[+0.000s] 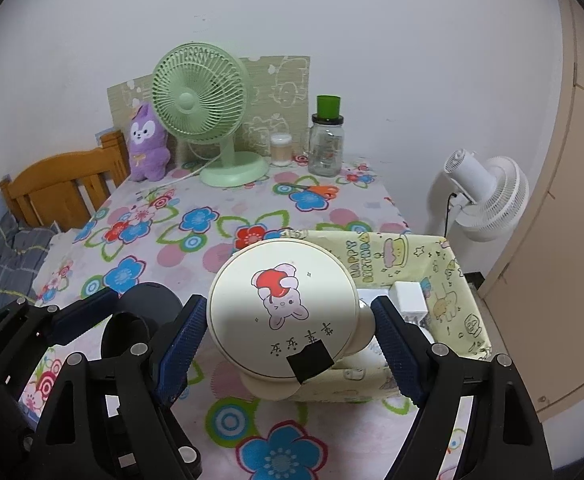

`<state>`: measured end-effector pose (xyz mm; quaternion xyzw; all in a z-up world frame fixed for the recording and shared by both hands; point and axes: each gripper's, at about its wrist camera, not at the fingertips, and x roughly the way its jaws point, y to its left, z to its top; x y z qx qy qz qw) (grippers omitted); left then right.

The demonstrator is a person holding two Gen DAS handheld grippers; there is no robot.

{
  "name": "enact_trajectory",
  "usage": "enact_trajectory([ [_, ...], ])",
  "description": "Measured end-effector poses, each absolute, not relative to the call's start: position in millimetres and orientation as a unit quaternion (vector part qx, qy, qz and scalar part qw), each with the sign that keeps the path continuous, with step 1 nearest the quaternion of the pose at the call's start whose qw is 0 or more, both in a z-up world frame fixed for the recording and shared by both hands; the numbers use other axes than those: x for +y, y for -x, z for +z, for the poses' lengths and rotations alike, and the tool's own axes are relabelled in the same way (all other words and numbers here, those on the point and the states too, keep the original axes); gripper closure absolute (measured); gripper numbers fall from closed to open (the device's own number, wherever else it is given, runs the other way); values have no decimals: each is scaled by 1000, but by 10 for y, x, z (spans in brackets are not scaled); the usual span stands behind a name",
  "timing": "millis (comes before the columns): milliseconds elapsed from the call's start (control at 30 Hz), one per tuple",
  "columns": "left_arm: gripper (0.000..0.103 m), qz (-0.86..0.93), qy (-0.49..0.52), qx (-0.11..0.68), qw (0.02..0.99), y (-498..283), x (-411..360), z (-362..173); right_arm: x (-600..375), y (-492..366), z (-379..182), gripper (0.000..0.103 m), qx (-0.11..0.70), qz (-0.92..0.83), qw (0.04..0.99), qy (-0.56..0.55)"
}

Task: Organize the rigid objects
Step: 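Lower the black holder into the basket with left tool while right tool lowers the cream case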

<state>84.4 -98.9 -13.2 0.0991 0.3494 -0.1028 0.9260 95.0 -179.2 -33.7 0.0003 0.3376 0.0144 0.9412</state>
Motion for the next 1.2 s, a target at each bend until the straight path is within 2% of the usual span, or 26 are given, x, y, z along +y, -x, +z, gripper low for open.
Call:
enact_trajectory([
  [567,44,-132,-125,359,915,-1163,-1462,-282,-2269,-1228,-501,19,350,-13,936,-20],
  [1200,44,-139,-146,378,904,-1401,-1736,-521,-2633,-1570,-909,19,401,-21,913,-74],
])
